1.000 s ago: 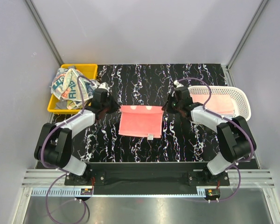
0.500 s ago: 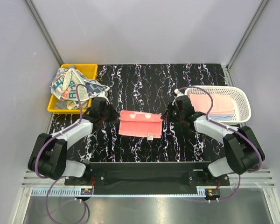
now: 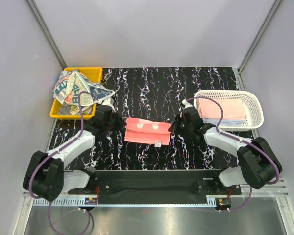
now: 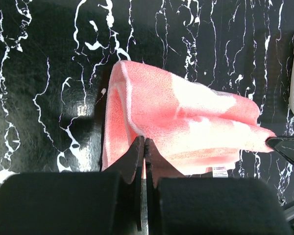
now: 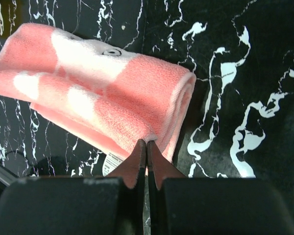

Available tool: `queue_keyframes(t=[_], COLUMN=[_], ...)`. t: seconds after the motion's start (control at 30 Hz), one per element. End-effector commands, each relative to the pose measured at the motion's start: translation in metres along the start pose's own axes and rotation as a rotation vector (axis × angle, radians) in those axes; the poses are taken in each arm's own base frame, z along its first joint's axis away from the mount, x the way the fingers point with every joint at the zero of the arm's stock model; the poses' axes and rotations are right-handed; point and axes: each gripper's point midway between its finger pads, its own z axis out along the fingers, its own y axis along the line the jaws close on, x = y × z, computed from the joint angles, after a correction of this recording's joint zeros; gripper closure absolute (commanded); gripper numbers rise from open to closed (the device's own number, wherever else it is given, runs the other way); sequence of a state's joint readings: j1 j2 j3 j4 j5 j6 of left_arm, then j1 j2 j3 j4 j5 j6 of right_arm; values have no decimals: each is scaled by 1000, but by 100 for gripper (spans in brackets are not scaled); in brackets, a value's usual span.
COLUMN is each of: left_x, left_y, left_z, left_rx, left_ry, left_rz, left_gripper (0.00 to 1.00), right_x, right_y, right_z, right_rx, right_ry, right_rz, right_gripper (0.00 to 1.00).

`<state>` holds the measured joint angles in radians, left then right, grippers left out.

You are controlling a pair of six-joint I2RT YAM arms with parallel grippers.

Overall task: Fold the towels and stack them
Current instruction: Fold the towel

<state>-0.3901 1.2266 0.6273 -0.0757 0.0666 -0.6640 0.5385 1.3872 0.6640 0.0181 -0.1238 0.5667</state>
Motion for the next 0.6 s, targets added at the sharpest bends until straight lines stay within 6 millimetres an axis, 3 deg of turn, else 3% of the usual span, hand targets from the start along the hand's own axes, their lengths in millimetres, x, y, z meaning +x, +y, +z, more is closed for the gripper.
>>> queue_keyframes(t=[0.0,0.57], left_x=[-2,30], left_y=[3,26], left_z=[-7,-3], left_rx=[-19,-49], left_ry=[-30,28], left_rz=[3,0], left_gripper=[100,100], right_x=[-8,23], right_y=[6,0], right_z=[-7,-7], right_rx=[-12,-30], right_ry=[-56,-10], right_rz=[10,54], right_gripper=[99,93])
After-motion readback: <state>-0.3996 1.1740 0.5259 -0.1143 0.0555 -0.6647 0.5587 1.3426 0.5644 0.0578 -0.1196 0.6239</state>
